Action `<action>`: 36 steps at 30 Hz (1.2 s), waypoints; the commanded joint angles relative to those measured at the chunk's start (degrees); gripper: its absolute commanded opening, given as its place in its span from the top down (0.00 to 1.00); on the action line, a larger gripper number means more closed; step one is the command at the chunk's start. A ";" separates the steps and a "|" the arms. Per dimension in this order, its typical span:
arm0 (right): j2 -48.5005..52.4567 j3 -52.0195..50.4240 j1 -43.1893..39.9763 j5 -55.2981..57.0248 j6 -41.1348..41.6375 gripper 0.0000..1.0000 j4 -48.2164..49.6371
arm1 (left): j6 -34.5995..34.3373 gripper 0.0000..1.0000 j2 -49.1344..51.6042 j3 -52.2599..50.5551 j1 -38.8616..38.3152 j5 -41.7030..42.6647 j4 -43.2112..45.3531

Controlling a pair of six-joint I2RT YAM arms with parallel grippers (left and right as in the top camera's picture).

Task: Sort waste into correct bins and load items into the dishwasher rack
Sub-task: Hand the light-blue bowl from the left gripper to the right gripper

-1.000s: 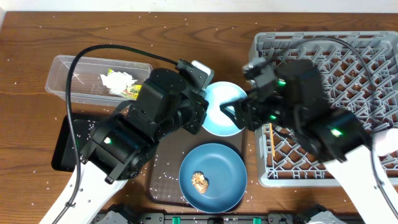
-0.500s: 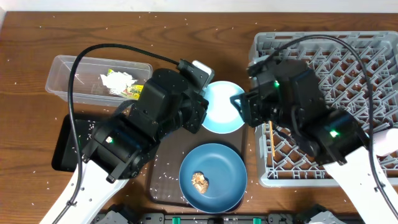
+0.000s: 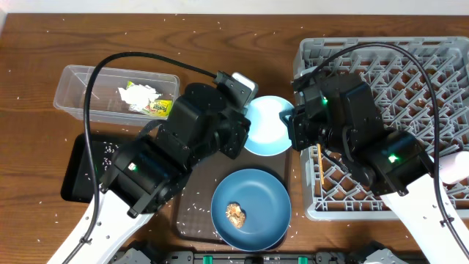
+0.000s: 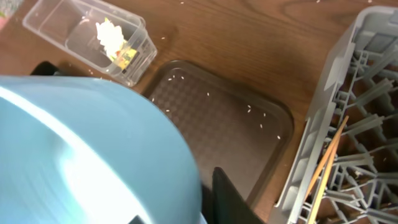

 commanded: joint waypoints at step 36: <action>9.05 0.35 -19.34 77.72 12.46 0.99 -11.26 | 0.11 0.46 -0.66 0.33 0.07 -1.09 0.74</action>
